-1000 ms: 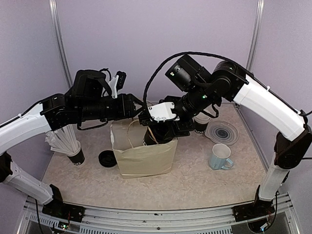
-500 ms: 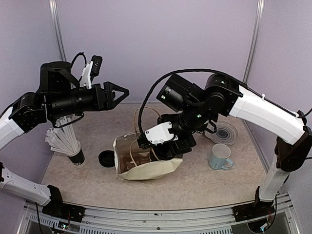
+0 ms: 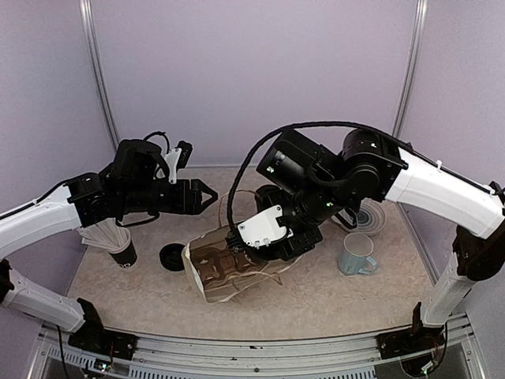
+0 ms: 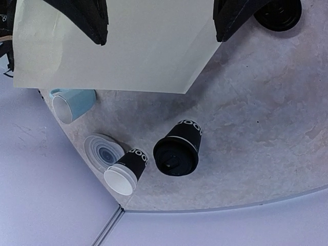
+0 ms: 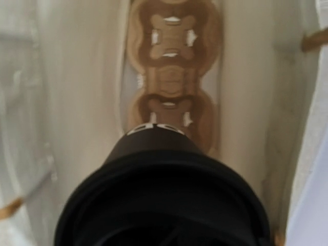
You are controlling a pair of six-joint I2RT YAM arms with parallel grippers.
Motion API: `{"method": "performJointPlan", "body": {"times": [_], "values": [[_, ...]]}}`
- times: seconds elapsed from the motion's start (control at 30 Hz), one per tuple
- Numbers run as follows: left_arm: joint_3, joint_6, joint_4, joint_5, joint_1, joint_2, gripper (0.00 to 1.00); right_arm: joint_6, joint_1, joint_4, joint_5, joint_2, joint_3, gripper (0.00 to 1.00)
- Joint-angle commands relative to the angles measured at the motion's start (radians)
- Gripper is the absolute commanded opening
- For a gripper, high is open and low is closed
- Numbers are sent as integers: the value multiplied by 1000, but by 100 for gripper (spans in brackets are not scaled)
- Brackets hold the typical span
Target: Pack the takeout coffee
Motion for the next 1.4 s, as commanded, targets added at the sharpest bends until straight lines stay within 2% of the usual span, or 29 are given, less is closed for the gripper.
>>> {"method": "performJointPlan", "body": {"times": [0.0,0.33,0.77,1.0,1.37], "values": [[-26,10,62,28,13,3,69,-45,2,126,57,-20,-54,48],[-35,33,43,30,49,82,69,-110,2,270,48,-33,-195,47],[-20,70,72,126,62,242,69,-149,2,396,18,-106,-384,45],[17,88,42,158,65,339,69,-152,2,409,-26,-97,-406,45],[46,139,53,221,68,413,69,-223,2,541,97,-61,-462,45]]}}
